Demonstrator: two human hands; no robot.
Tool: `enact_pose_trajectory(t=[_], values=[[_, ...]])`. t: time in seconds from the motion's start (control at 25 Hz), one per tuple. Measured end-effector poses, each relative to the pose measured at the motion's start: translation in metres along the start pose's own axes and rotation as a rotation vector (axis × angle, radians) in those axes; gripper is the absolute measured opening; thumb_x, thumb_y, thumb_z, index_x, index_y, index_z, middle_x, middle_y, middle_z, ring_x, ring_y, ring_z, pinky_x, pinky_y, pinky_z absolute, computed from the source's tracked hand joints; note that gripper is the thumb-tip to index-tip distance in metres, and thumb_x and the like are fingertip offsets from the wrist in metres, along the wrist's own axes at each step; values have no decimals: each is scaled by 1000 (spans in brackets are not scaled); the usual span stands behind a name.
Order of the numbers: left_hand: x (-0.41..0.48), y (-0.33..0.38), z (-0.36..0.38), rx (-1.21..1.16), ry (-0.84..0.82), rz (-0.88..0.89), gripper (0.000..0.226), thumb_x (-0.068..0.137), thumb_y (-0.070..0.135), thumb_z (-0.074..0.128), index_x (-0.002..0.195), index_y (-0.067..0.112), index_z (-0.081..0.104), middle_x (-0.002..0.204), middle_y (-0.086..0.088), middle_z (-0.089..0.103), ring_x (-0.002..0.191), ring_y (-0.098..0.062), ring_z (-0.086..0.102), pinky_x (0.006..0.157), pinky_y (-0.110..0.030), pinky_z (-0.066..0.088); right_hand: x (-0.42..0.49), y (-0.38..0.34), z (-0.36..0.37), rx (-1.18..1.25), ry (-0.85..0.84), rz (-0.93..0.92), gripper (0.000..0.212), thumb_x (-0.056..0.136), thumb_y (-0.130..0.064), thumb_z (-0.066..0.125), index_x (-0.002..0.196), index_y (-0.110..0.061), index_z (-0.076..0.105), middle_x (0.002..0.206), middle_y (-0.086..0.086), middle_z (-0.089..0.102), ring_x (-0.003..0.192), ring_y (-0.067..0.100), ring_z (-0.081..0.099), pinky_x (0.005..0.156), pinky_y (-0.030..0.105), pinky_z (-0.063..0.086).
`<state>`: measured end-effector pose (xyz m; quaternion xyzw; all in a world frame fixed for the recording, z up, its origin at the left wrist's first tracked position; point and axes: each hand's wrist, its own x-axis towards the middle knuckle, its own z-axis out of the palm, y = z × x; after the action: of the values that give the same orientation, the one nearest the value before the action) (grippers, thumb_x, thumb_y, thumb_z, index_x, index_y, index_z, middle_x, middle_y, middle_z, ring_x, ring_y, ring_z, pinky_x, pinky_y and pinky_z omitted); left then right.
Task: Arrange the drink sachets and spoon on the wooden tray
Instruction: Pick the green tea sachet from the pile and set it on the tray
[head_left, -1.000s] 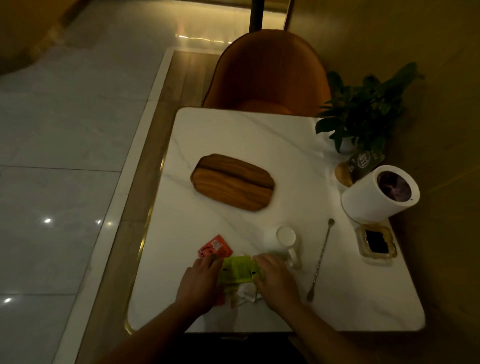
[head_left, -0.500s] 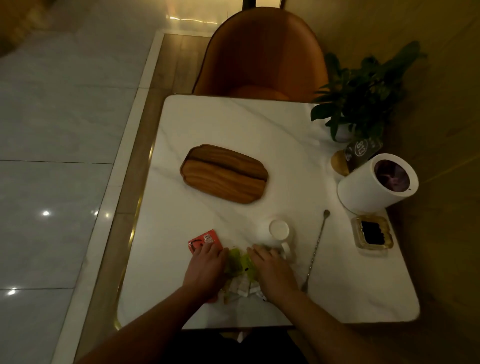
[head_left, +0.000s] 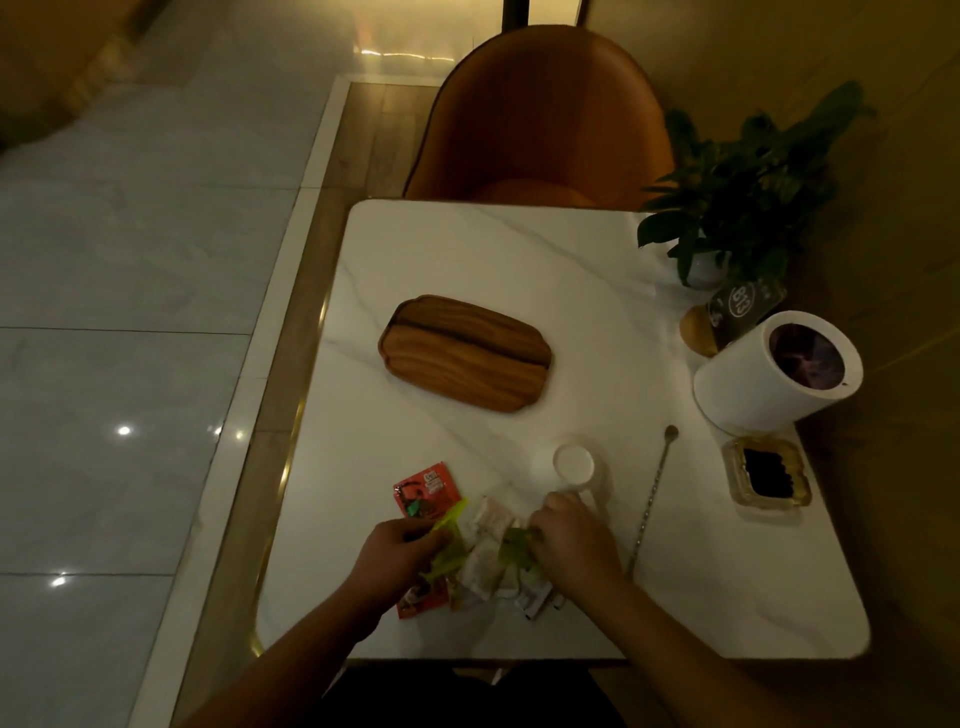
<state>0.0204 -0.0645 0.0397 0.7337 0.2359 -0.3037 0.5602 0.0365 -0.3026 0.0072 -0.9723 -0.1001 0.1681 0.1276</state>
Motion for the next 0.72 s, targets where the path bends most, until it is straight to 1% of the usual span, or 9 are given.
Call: enact_pose_trajectory(t=[0.08, 0.12, 0.2, 0.24, 0.36, 0.44, 0.52, 0.64, 0.72], values=[[-4, -1, -2, -73, -42, -32, 26, 95, 19, 65, 83, -3, 73, 72, -14, 59, 66, -24, 56, 66, -38, 48, -5, -3, -12, 300, 99, 166, 23, 80, -32, 67, 63, -20, 59, 74, -1, 55, 75, 19, 56, 54, 30, 40], [-5, 1, -2, -103, -62, -38, 24, 95, 15, 63, 83, -4, 70, 74, -17, 57, 68, -25, 54, 69, -40, 46, -7, -6, -18, 547, 121, 245, 25, 78, -32, 72, 64, -15, 62, 71, 6, 61, 70, 22, 60, 55, 33, 45], [-9, 5, -1, -129, -108, -30, 16, 91, 13, 64, 85, -1, 69, 76, -17, 59, 68, -25, 56, 68, -38, 46, -8, -19, -33, 1044, 48, 291, 13, 80, -22, 77, 80, -9, 74, 80, 13, 74, 77, 27, 71, 69, 41, 58], [-12, 9, 0, -128, -138, -30, 16, 86, 15, 67, 85, 0, 71, 74, -15, 62, 64, -24, 59, 64, -35, 50, -7, -27, -38, 1173, -9, 273, 6, 82, -16, 76, 86, -11, 76, 87, 12, 77, 83, 26, 73, 74, 40, 61], [-17, 21, -1, -100, -246, -54, 28, 72, 22, 63, 89, 2, 73, 69, -9, 72, 62, -20, 69, 58, -32, 59, -4, -49, -51, 1227, -69, 271, 6, 87, -7, 70, 92, -3, 71, 95, 22, 74, 87, 30, 73, 80, 45, 59], [-16, 25, -4, -111, -249, -51, 35, 80, 19, 60, 103, -5, 69, 82, -16, 74, 73, -26, 71, 62, -35, 58, -3, -55, -54, 1237, -36, 303, 8, 87, -4, 69, 90, 3, 67, 93, 28, 72, 82, 33, 72, 76, 48, 59], [-17, 27, -7, -221, -187, -8, 29, 93, 11, 57, 109, -11, 66, 94, -30, 72, 80, -35, 70, 62, -34, 56, -6, -56, -56, 1248, -14, 330, 9, 87, -4, 70, 88, 4, 65, 90, 28, 72, 81, 35, 72, 70, 46, 61], [-21, 26, -7, -368, -28, 66, 23, 98, 9, 60, 89, -3, 78, 90, -31, 75, 70, -35, 75, 53, -33, 58, -12, -60, -57, 1340, 16, 388, 5, 86, -6, 71, 86, -2, 67, 88, 23, 74, 78, 33, 73, 61, 39, 62], [-22, 26, -7, -353, 13, 93, 25, 98, 14, 62, 83, 3, 80, 82, -23, 77, 63, -30, 75, 48, -29, 55, -15, -61, -59, 1312, 143, 355, 2, 86, -7, 71, 86, -6, 70, 84, 16, 76, 80, 32, 74, 66, 41, 62]])
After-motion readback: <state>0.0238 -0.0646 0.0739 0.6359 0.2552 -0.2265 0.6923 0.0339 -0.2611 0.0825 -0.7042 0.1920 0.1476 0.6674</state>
